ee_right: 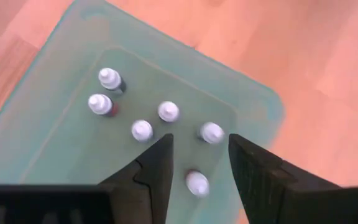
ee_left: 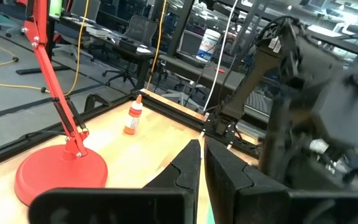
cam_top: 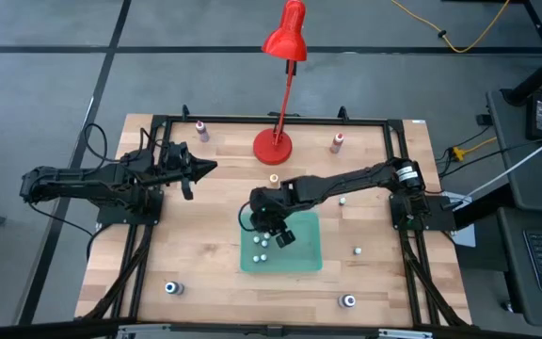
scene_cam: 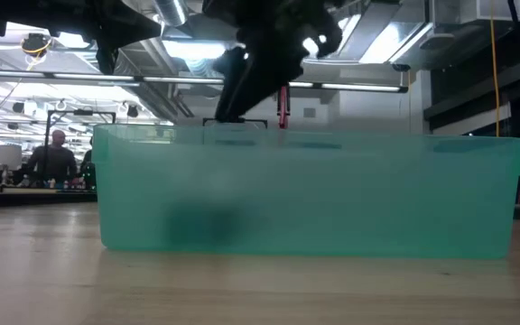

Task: Pick & Place food coloring
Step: Put the small red food coloring bottle into the blue bin

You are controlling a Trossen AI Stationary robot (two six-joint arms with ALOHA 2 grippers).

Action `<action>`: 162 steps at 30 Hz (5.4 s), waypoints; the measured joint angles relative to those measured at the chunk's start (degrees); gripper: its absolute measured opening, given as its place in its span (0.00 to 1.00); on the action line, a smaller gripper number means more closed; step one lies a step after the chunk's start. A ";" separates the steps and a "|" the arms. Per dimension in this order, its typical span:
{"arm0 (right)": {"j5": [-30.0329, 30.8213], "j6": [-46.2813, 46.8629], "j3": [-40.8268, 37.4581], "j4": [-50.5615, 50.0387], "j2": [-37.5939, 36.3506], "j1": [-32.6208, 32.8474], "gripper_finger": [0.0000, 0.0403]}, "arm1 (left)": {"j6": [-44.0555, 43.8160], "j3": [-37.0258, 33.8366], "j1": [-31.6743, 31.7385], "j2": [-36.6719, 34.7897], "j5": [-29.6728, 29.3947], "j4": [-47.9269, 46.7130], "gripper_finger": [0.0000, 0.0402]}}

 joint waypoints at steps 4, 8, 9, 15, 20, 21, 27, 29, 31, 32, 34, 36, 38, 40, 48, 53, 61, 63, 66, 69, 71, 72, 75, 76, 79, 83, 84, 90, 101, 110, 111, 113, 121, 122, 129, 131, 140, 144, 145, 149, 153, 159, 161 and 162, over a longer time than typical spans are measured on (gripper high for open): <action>-0.29 -0.09 1.61 -6.27 -3.58 -2.14 0.39 | 0.02 0.00 -0.01 0.00 0.02 -0.18 0.05; -0.15 -0.27 -1.22 -9.95 -11.10 -5.51 0.38 | 0.17 -0.04 -0.01 0.00 0.71 -0.64 0.04; -0.03 -0.37 -2.54 -10.02 -13.70 -6.51 0.37 | 0.41 -0.04 0.00 0.00 1.02 -0.80 0.04; -2.95 -7.14 -12.48 -8.95 -29.75 -9.94 0.33 | 0.48 -0.04 -0.01 0.00 1.11 -2.33 0.05; -12.33 -13.68 -21.32 -11.19 -39.35 -9.84 0.33 | 0.25 -0.04 0.01 0.00 1.11 -2.64 0.05; -12.83 -13.74 -22.97 -11.13 -40.67 -9.82 0.33 | 0.10 -0.04 0.01 0.00 1.11 -2.78 0.05; -5.04 -13.70 -28.16 -10.97 -42.61 -9.82 0.37 | 0.05 -0.04 0.00 0.00 1.11 -3.53 0.05; -2.25 -13.66 -28.21 -10.44 -41.69 -9.82 0.40 | 0.04 -0.04 -0.02 0.00 1.11 -3.56 0.05; -0.33 -13.67 -28.21 -9.75 -40.55 -9.98 0.44 | 0.04 -0.04 -0.01 0.00 1.11 -3.95 0.05; 0.06 -13.70 -28.21 -9.47 -40.09 -10.23 0.47 | 0.04 -0.04 -0.02 0.00 1.11 -4.15 0.05; -0.01 -13.92 -28.20 -8.84 -38.99 -11.01 0.53 | -0.16 -0.04 -0.01 0.00 0.90 -4.56 0.04; -0.21 -14.77 -28.21 -8.90 -37.47 -11.81 0.60 | -0.80 -0.04 -0.02 0.00 -0.02 -4.60 0.04; -0.20 -17.04 -28.21 -9.58 -35.79 -12.48 0.65 | -1.25 -0.04 -0.01 0.00 -1.04 -4.81 0.04; -0.54 -19.87 -28.19 -9.91 -34.05 -13.23 0.69 | -1.45 -0.04 -0.01 0.00 -1.89 -4.79 0.04; -4.45 -28.90 -28.21 -9.80 -24.57 -16.96 0.71 | -2.54 -0.04 0.00 0.00 -2.54 -4.78 0.04; -5.76 -30.38 -28.21 -9.51 -19.32 -18.17 0.67 | -2.54 -0.04 0.00 0.00 -2.54 -4.79 0.04; -5.96 -30.42 -28.21 -7.79 -14.23 -18.19 0.62 | -2.08 -0.04 -0.02 0.00 -2.54 -4.78 0.04; -5.98 -30.43 -28.21 -6.49 -13.59 -18.19 0.61 | -2.04 -0.04 0.01 0.00 -2.54 -4.79 0.04; -5.97 -30.36 -28.21 -5.06 -13.34 -18.19 0.58 | -2.03 -0.04 -0.02 -0.02 -2.54 -5.05 0.04; -6.06 -30.18 -28.19 -3.79 -13.21 -18.19 0.55 | -2.04 -0.04 -0.01 0.00 -2.54 -5.78 0.04; -7.11 -30.16 -28.21 -3.84 -13.19 -18.19 0.53 | -2.00 -0.04 -0.01 0.00 -2.53 -5.89 0.04; -7.77 -30.14 -28.21 -3.78 -12.99 -18.19 0.53 | -1.97 -0.04 0.00 0.00 -2.53 -6.00 0.04; -8.04 -29.78 -28.87 -4.13 -12.65 -18.19 0.51 | -1.92 -0.04 0.00 -0.01 -2.52 -5.98 0.04; -8.07 -29.72 -28.96 -3.96 -12.57 -18.17 0.50 | -1.92 -0.04 0.00 0.00 -2.48 -5.98 0.04; -8.02 -29.73 -29.81 -3.65 -12.55 -18.19 0.50 | -1.37 -0.04 0.01 -0.02 -2.45 -5.98 0.04; -8.00 -29.74 -31.44 -1.85 -12.51 -18.19 0.50 | -1.01 -0.04 -0.02 -0.02 -2.50 -5.98 0.04; -8.00 -29.74 -31.77 -1.69 -12.49 -18.17 0.50 | -1.01 -0.04 -0.02 0.00 -2.51 -5.98 0.04; -7.86 -29.72 -32.36 -0.65 -12.47 -17.87 0.50 | -1.03 -0.04 -0.02 -0.02 -2.52 -5.98 0.04; -7.84 -28.96 -32.35 -0.26 -12.47 -17.87 0.42 | -1.03 -0.04 -0.02 -0.02 -2.52 -5.98 0.04; -7.84 -28.82 -32.30 -0.35 -12.50 -17.87 0.17 | -1.03 -0.04 -0.02 0.00 -2.54 -5.98 0.04; -7.84 -28.70 -32.30 -0.36 -12.51 -17.87 0.16 | -1.03 -0.04 -0.02 -0.01 -2.54 -5.98 0.04; -7.81 -28.63 -32.14 -0.86 -12.53 -17.87 0.16 | -1.03 -0.04 -0.02 0.00 -2.54 -5.98 0.04; -4.49 -28.59 -27.44 -6.99 -12.51 -17.87 0.20 | -1.03 -0.04 0.00 0.00 -2.58 -5.98 0.04; -4.08 -28.63 -26.63 -7.92 -12.53 -17.89 0.19 | -1.03 -0.04 -0.02 -0.02 -2.59 -5.98 0.04; -3.76 -27.09 -21.37 -14.01 -12.69 -17.91 0.16 | -1.03 -0.04 -0.02 0.00 -2.58 -5.98 0.04; -3.78 -26.54 -19.82 -15.21 -12.88 -17.91 0.17 | -1.03 -0.04 0.01 -0.02 -2.57 -5.98 0.04; -5.14 -19.65 -15.12 -18.27 -18.75 -17.11 0.16 | -1.03 -0.04 -0.02 -0.01 -2.56 -5.98 0.04; -4.80 -16.97 -14.12 -18.05 -23.48 -14.85 0.18 | -1.01 -0.04 0.01 0.00 -2.56 -5.98 0.04; -4.44 -16.38 -13.98 -18.03 -24.64 -14.14 0.18 | -1.03 -0.04 0.01 -0.02 -2.54 -5.98 0.04; -3.90 -12.09 -12.37 -19.52 -28.29 -10.70 0.18 | -1.01 -0.04 -0.01 -0.01 -2.45 -5.98 0.04; -3.72 -6.36 -8.90 -22.74 -29.80 -6.92 0.18 | -0.30 -0.04 -0.01 -0.02 -1.83 -5.98 0.04; 0.16 -2.23 -0.89 -25.63 -28.40 -0.82 0.18 | 1.42 -0.04 -0.02 0.00 -1.65 -6.00 0.04; 0.33 -1.41 1.19 -25.42 -27.52 0.32 0.18 | 1.47 -0.04 -0.02 -0.02 -1.66 -5.99 0.04; 0.34 -0.93 2.07 -25.22 -27.17 0.83 0.18 | 1.48 -0.04 -0.02 0.00 -1.71 -6.00 0.04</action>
